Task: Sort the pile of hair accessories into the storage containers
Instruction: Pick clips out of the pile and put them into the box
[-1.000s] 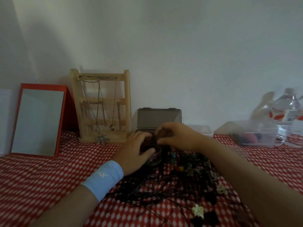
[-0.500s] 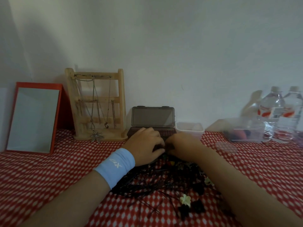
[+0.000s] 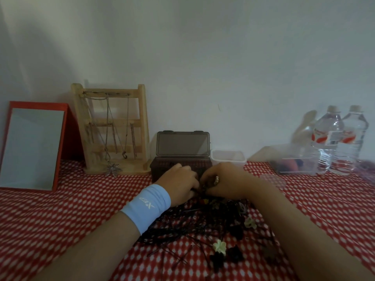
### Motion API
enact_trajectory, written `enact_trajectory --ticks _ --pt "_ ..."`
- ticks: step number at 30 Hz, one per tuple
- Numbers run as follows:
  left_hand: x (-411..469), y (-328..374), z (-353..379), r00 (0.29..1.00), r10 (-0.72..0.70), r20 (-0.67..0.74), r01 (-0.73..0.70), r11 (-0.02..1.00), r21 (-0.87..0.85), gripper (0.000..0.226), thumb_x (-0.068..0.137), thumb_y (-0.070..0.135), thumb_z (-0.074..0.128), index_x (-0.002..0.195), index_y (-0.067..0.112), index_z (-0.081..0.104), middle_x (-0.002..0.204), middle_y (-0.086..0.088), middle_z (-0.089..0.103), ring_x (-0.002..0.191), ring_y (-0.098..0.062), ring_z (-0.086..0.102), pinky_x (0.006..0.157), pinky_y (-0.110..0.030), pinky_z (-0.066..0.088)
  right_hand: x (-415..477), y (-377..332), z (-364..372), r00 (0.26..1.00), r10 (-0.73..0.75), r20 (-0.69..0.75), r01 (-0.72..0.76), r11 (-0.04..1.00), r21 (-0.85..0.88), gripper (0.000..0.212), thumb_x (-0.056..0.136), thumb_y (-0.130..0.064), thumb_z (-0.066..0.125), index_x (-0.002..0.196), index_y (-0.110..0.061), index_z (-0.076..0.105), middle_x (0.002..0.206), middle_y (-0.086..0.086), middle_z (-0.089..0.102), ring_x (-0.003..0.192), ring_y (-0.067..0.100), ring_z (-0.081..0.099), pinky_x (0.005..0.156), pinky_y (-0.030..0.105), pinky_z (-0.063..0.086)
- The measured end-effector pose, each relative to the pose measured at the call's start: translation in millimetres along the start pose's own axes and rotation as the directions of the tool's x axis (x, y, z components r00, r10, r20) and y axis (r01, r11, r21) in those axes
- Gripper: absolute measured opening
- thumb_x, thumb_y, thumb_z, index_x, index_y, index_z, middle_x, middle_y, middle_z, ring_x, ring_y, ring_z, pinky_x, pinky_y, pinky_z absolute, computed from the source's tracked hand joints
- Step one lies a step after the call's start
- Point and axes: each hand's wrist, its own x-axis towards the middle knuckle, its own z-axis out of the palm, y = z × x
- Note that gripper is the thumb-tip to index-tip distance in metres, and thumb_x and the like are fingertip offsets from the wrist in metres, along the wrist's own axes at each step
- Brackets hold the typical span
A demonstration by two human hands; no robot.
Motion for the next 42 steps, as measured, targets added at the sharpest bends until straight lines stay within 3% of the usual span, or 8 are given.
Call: enact_trajectory --ticks 5,10,17,24,27,31,37,42 --pt "-8 -6 0 0.996 -0.059 -0.073 0.035 0.956 -0.292 0.02 0.092 0.038 0.06 0.109 0.034 0.071 0.112 0.015 0.066 0.105 -0.009 0.05 0.094 -0.028 0.032 -1 -3 -2 1.0 -0.005 -0.004 0.006 0.998 0.055 0.012 0.079 -0.03 0.08 0.081 -0.039 0.073 0.079 -0.023 0.066 0.076 -0.004 0.062 0.069 0.013 0.045" --pt "-22 -24 -22 0.924 -0.329 -0.195 0.152 0.784 -0.602 0.013 0.086 0.036 0.07 0.099 0.037 0.071 0.099 0.018 0.064 0.095 -0.003 0.059 0.087 -0.025 0.047 -4 -10 2 0.998 0.004 0.069 -0.007 0.999 0.045 0.013 0.079 -0.033 0.082 0.089 -0.035 0.074 0.09 -0.021 0.069 0.084 -0.003 0.063 0.08 0.018 0.053" --pt "-39 -47 -21 0.948 -0.317 -0.019 0.268 0.833 -0.483 0.018 0.088 0.037 0.068 0.106 0.034 0.069 0.096 0.016 0.063 0.089 -0.004 0.059 0.081 -0.026 0.052 1 -22 5 0.978 -0.025 0.205 0.035 0.998 -0.045 0.02 0.087 -0.024 0.076 0.104 -0.033 0.077 0.092 -0.028 0.063 0.09 -0.004 0.063 0.09 0.021 0.052" --pt "-48 -51 5 0.939 -0.316 -0.14 0.208 0.84 -0.501 0.038 0.088 0.053 0.056 0.115 0.028 0.062 0.108 0.01 0.053 0.092 -0.01 0.055 0.082 -0.031 0.048 2 -18 7 0.978 -0.011 0.209 0.015 1.0 -0.021 0.014 0.087 -0.026 0.075 0.1 -0.031 0.076 0.097 -0.023 0.069 0.091 -0.002 0.064 0.091 0.024 0.054" --pt "-55 -54 12 0.941 -0.312 -0.128 0.209 0.837 -0.505 0.059 0.076 0.07 0.055 0.119 0.031 0.056 0.11 0.014 0.047 0.093 -0.006 0.052 0.081 -0.026 0.047 1 -16 7 0.992 -0.001 0.126 -0.005 0.999 0.051 0.011 0.086 -0.028 0.077 0.092 -0.037 0.074 0.092 -0.021 0.07 0.085 -0.006 0.063 0.078 0.014 0.052" --pt "-54 -49 13 0.95 -0.289 -0.117 0.176 0.807 -0.564 0.062 0.078 0.058 0.07 0.129 0.032 0.048 0.114 0.014 0.05 0.093 -0.001 0.054 0.079 -0.022 0.049 1 -20 -2 0.999 0.003 -0.037 0.001 0.991 0.132 0.013 0.087 -0.026 0.076 0.09 -0.039 0.072 0.088 -0.02 0.067 0.078 -0.014 0.059 0.065 0.004 0.044" --pt "-53 -46 13 0.962 -0.24 -0.13 0.122 0.804 -0.583 0.065 0.081 0.047 0.07 0.138 0.029 0.043 0.13 0.01 0.05 0.116 -0.007 0.05 0.099 -0.028 0.044 9 -28 -10 0.995 0.016 -0.101 0.011 0.965 0.261 0.012 0.084 -0.019 0.08 0.087 -0.03 0.076 0.073 -0.018 0.07 0.056 0.0 0.063 0.063 0.019 0.054" --pt "-48 -42 9 0.925 -0.31 -0.22 0.095 0.749 -0.656 0.061 0.076 0.062 0.063 0.128 0.031 0.051 0.116 0.013 0.058 0.107 -0.006 0.054 0.093 -0.029 0.047 25 -41 -11 0.973 0.044 -0.225 0.027 0.952 0.305 0.012 0.083 -0.022 0.08 0.095 -0.025 0.077 0.08 -0.014 0.073 0.067 -0.004 0.066 0.067 0.018 0.055"
